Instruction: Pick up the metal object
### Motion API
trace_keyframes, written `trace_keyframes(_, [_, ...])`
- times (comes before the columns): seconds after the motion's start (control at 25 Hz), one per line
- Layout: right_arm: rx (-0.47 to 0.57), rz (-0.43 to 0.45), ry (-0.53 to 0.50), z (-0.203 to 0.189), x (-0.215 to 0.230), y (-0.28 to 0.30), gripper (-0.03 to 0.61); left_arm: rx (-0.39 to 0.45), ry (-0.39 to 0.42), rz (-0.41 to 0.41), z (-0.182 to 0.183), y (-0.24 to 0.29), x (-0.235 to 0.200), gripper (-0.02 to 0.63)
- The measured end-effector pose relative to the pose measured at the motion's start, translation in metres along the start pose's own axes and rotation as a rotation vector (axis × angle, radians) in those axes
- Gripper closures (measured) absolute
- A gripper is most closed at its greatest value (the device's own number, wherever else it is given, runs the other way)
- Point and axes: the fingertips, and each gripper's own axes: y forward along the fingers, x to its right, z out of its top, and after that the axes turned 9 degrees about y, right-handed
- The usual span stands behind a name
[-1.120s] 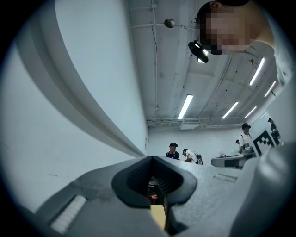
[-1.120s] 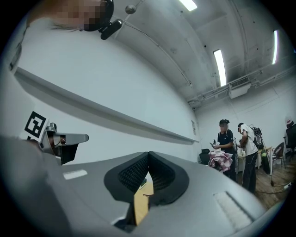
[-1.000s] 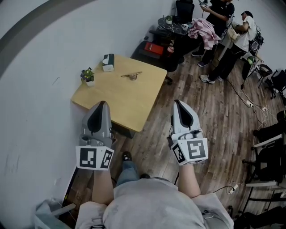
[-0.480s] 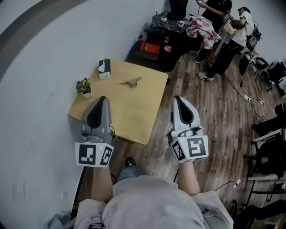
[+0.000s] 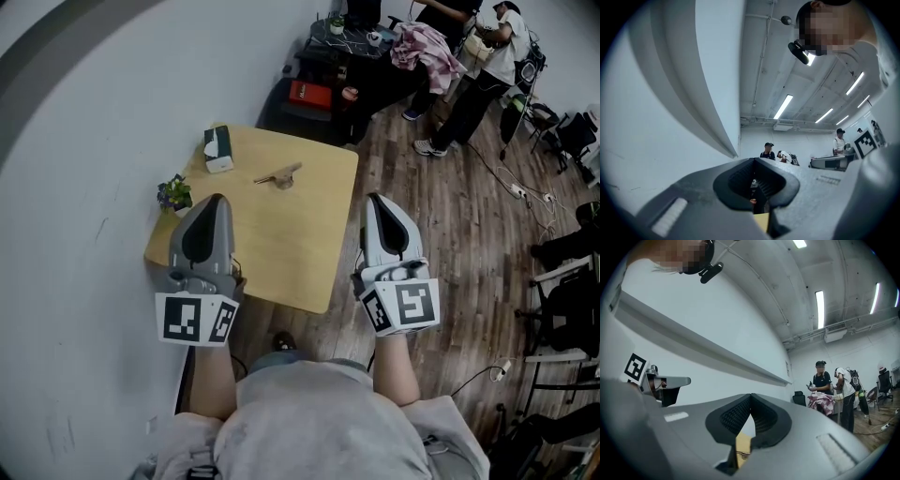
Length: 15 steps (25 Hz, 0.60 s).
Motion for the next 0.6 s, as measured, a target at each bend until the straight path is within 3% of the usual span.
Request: trace_keyframes(0.6, [-0.052, -0.076, -0.018, -0.030, 0.009, 0.032, 0.578, -0.034, -0.055, -0.079, -0.044, 0.043, -0.020, 0.611])
